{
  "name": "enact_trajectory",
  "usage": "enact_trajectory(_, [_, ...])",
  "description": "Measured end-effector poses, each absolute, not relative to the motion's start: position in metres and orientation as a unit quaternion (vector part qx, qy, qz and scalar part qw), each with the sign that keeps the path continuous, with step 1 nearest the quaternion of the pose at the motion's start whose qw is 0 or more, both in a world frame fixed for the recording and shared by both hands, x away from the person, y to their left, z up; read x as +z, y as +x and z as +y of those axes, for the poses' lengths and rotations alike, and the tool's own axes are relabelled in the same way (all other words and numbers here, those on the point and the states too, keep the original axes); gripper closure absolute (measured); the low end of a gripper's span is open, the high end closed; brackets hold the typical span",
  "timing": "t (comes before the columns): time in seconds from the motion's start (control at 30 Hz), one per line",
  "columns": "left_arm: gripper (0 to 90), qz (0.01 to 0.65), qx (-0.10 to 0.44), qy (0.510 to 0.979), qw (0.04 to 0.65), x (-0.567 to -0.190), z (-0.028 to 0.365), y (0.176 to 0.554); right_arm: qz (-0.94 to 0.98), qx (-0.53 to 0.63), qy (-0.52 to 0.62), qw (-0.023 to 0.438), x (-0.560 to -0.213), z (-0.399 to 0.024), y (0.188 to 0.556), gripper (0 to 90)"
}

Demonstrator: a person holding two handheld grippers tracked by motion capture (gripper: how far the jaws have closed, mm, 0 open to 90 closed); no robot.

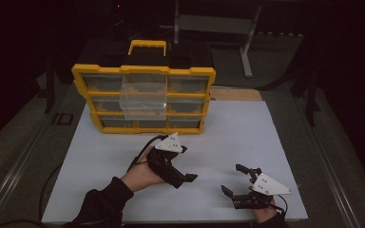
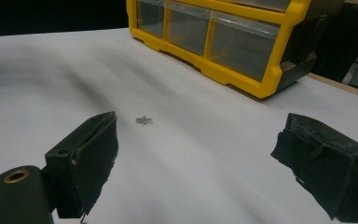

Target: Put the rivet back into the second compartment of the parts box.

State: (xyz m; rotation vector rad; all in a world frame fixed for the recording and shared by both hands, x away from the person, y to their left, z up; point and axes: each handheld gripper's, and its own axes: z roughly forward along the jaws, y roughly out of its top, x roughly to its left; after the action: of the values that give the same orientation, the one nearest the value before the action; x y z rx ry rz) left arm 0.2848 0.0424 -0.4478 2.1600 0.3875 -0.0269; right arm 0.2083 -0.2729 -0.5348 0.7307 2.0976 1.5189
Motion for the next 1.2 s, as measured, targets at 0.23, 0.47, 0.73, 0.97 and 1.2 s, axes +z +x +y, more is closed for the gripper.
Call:
enact_trajectory(0.23, [14.1,0.178,-0.019,0.882,0.437,-0.487,0.036,0.291,0.760,0.550,0.265,0.222,-0.535,-0.273,0.208,11.1])
enact_trajectory(0.47, [23.3,0.189,-0.024,0.892,0.409,-0.512,0.035,0.299,0.760,0.551,0.266,0.221,-0.535,-0.273,0.208,11.0])
enact_trajectory(0.73, [39.1,0.197,-0.017,0.900,0.388,-0.534,0.033,0.306,0.760,0.551,0.265,0.221,-0.535,-0.273,0.208,11.1])
enact_trajectory(0.97, [51.0,0.203,0.002,0.907,0.368,-0.550,0.028,0.308,0.760,0.551,0.264,0.221,-0.535,-0.273,0.208,11.1])
enact_trajectory(1.2, [68.6,0.195,0.011,0.910,0.366,-0.554,0.028,0.307,0.761,0.550,0.265,0.220,-0.535,-0.273,0.208,11.1])
